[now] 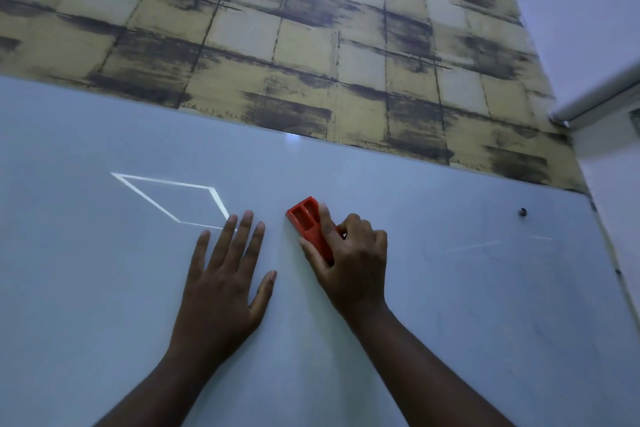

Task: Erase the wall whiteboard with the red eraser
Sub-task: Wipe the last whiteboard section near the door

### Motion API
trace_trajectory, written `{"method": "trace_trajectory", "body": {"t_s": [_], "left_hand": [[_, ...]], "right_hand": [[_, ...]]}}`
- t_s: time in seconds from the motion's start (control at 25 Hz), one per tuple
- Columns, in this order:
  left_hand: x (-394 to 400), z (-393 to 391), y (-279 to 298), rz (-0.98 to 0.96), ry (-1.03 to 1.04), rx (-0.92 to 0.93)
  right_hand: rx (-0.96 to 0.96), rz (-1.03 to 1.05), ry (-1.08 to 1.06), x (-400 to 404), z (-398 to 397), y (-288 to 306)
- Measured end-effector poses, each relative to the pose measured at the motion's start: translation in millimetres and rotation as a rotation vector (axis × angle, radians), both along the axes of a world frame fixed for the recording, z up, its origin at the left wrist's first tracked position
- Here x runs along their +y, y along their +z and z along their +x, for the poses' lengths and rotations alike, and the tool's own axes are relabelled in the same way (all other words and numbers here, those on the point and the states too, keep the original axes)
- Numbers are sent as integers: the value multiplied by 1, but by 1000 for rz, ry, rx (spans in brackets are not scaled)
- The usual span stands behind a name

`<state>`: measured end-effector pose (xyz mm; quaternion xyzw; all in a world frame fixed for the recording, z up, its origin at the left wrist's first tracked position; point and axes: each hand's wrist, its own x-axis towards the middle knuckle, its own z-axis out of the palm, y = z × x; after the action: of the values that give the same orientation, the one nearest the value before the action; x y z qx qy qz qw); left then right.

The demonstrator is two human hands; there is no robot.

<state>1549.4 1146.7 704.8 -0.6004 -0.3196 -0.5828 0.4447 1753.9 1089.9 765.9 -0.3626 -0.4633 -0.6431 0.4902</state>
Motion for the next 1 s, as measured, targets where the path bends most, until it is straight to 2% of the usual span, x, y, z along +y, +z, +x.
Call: {"method": "trace_trajectory", "body": {"t_s": [0.2,0.48,0.72,0.84,1.0], "left_hand": [[-2,2,-2,9,25,-25],[-3,3,-6,-10,49,-49],[-5,4,-18,-22,33,-75],[-7,5,-21,-21,25,-81],[-7,8,-34,-49,6,-82]], "right_hand": [[54,77,34,-4,60,31],[381,110,136,-23,166,54],[539,143,248,-14,151,30],[432,99,239,-8,107,-4],[47,-37,196,-2,44,-71]]}}
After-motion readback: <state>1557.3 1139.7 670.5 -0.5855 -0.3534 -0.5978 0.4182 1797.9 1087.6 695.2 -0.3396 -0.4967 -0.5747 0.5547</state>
